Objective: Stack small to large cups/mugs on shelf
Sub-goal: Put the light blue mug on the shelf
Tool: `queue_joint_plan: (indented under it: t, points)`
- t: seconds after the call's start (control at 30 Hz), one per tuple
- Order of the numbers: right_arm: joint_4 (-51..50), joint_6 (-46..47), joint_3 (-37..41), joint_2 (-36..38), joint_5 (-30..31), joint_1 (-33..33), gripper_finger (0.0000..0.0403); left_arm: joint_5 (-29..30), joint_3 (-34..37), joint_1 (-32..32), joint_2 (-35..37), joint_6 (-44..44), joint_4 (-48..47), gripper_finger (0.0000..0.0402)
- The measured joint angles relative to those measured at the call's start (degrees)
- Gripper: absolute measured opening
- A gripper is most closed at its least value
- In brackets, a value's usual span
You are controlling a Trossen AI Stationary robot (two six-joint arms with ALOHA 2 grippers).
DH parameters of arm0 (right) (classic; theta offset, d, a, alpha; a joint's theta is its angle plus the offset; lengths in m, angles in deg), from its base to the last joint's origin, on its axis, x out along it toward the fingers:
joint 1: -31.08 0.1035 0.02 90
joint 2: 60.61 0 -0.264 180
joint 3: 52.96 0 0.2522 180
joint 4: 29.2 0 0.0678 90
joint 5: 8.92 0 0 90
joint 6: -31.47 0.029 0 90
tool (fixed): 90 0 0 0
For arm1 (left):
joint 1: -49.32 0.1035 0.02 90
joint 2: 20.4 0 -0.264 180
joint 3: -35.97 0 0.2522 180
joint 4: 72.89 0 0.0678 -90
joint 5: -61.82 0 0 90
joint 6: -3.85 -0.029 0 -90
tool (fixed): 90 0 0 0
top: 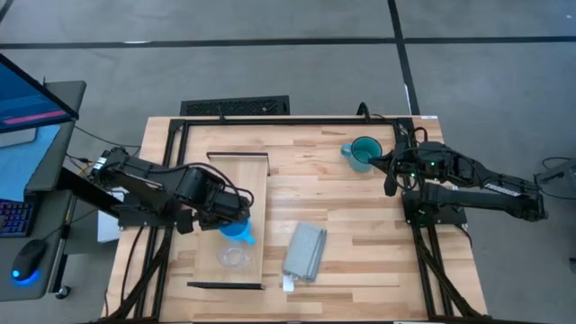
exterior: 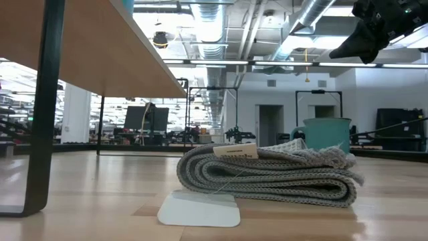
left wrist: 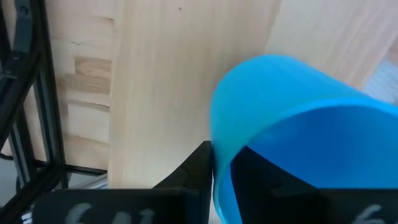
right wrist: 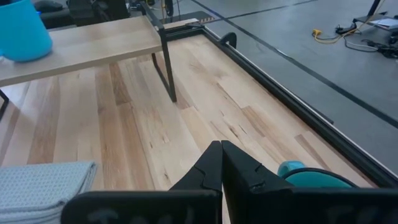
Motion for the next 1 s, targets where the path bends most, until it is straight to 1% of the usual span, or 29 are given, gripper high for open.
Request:
queue_joint_plan:
  t: [0.13, 0.57, 1.0]
  points:
    - [0.00, 0.02, 0.00, 0.00, 0.00, 0.01, 0.0024, 0.17, 0.00, -0.41, 0.00, -1.68, 0.94, 0.0046]
    - [0.00, 0.00, 0.00, -0.01, 0.01, 0.00, 0.0024, 1.62, 0.00, -0.41, 0.00, -1.82, -0.32, 0.0046]
    - [0.02, 0.00, 0.00, -0.01, 0.00, 0.01, 0.0024, 1.33, 0.00, -0.41, 0.04, -1.82, -0.87, 0.0046]
